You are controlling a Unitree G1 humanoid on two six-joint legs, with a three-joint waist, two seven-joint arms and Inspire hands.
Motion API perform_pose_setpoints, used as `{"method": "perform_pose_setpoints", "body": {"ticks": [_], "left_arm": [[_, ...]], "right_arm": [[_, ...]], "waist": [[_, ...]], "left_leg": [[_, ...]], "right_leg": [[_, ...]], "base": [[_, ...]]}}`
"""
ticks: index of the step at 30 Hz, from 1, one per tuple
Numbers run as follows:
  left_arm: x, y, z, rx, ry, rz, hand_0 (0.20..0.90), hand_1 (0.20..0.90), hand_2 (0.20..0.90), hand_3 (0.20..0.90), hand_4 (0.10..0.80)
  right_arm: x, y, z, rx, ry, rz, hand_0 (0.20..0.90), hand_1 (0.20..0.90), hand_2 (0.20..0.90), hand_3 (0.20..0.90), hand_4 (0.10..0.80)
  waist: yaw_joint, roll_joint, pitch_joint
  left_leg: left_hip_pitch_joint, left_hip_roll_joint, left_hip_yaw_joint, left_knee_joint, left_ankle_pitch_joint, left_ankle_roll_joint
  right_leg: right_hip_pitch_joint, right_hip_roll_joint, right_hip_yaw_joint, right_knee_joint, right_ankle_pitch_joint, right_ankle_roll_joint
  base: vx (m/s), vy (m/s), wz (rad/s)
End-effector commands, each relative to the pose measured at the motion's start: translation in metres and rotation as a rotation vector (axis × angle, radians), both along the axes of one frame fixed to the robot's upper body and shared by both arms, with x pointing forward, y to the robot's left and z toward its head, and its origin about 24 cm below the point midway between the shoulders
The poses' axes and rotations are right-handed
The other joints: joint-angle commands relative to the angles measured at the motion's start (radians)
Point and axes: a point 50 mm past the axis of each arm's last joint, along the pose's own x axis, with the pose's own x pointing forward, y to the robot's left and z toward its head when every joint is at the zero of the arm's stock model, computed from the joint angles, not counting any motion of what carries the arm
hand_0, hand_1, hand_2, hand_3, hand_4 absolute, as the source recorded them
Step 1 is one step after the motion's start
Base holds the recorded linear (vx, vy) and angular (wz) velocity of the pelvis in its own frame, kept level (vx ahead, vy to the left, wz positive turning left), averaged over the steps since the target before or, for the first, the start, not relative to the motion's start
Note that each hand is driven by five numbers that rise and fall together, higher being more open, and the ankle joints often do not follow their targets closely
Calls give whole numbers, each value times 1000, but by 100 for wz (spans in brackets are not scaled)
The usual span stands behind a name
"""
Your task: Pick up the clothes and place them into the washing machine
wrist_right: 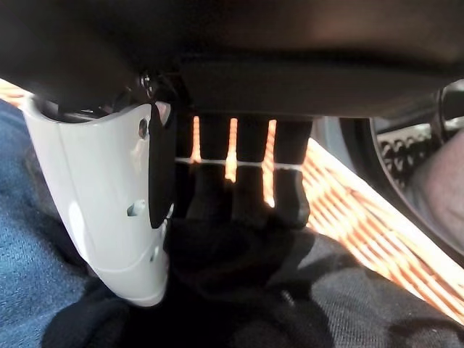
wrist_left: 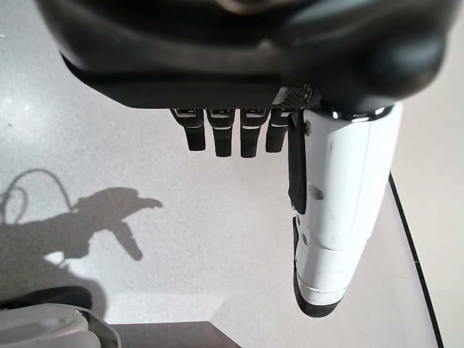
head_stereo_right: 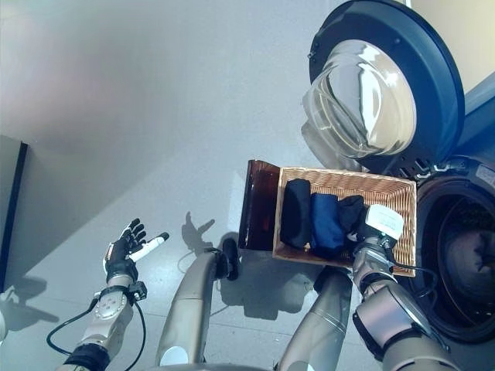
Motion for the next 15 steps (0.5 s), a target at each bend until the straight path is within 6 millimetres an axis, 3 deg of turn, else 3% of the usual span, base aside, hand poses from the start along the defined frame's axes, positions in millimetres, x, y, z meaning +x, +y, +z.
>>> {"method": "perform_pose_setpoints", "body": {"ticks": [1, 6, 8, 9, 10, 15], "left_arm": [[-4, 35, 20, 89, -78, 73, 900, 900, 900, 900, 800], [-4, 36, 20, 88, -83, 83, 900, 900, 900, 900, 800], [-5, 34, 20, 81, -83, 79, 900, 900, 900, 900, 800], [-5, 34, 20, 82, -82, 77, 900, 900, 900, 900, 800], [-8, 37, 17, 80, -70, 86, 900, 900, 900, 900, 800], [-12, 42, 18, 81, -68, 98, 900, 900, 900, 900, 800]], "right_arm": [[-20, -17, -10, -40, 70, -42, 200, 200, 200, 200, 300], [-19, -21, -6, 61, -28, -116, 200, 200, 200, 200, 300], [-16, -20, -2, 298, -207, -225, 200, 200, 200, 200, 300], [-17, -21, -2, 300, -207, -228, 200, 200, 200, 200, 300], [-13, -19, 1, 474, -333, -266, 200, 200, 200, 200, 300], [-14, -24, 9, 738, -557, -334, 200, 200, 200, 200, 300]], "waist": [[10, 19, -37], [7, 21, -39], [0, 19, -40], [2, 18, -40], [-8, 11, -42], [-23, -2, -43]], "left_leg": [[31, 43, -18, -22, -25, -94], [43, 46, -15, -50, -11, -97], [58, 48, -13, -74, -1, -98], [60, 49, -13, -75, -1, -98], [75, 52, -9, -102, 9, -99], [118, 56, -1, -177, 35, -107]], "right_leg": [[15, 8, 61, -73, 89, -39], [26, 11, 56, -97, 99, -38], [39, 14, 50, -118, 108, -36], [41, 14, 50, -120, 108, -36], [53, 18, 42, -144, 120, -32], [94, 26, 26, -220, 150, -24]], "base": [[0, 0, 0], [0, 0, 0], [0, 0, 0], [0, 0, 0], [28, -31, -2], [30, -32, -14]]}}
